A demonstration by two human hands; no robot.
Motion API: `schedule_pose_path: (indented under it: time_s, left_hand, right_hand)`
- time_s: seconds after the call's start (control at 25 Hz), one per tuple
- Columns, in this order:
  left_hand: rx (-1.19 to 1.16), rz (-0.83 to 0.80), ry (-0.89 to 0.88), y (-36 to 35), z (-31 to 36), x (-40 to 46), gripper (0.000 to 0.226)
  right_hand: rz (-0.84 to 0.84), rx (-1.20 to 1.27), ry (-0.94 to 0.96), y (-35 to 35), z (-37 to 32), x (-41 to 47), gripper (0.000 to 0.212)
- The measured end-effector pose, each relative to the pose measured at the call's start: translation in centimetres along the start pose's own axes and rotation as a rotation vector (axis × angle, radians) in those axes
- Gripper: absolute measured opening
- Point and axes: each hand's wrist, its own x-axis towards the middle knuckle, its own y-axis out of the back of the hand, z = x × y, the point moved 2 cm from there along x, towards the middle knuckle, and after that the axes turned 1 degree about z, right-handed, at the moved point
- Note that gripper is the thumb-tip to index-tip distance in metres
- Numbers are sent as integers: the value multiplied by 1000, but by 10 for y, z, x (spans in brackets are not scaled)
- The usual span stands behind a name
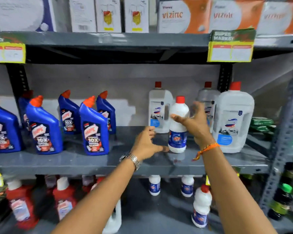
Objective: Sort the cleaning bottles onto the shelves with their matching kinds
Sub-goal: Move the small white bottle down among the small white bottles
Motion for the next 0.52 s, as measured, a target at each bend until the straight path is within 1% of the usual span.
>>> schedule_pose_path:
  time_s: [0.04,0.08,0.16,0.24,0.32,0.44,0.52]
  left_hand:
    - [28,-7,9,-16,4,8,102]
    - [63,15,7,-30,7,15,100]
    - [106,103,12,-51,13,22,92]
    - [83,175,17,-58,14,22,80]
    - [43,206,-16,-58,18,13,69]
    - [-76,216,-76,-49,27,-23,63]
    - [-95,236,-124,-42,31,-59,68]
  right_hand:
    - [-73,-8,-25,-4,8,3,89]
    - [-102,-28,-15,-6,15,6,85]
    - [-59,-64,65,-6,27,9,79]
    - [-8,-54,131,-5,28,8,74]
    - [-1,-38,167,2,22,1,74]
    - [-26,36,193,17,7,-23,78]
    - [-67,113,172,32,-5,-51,78]
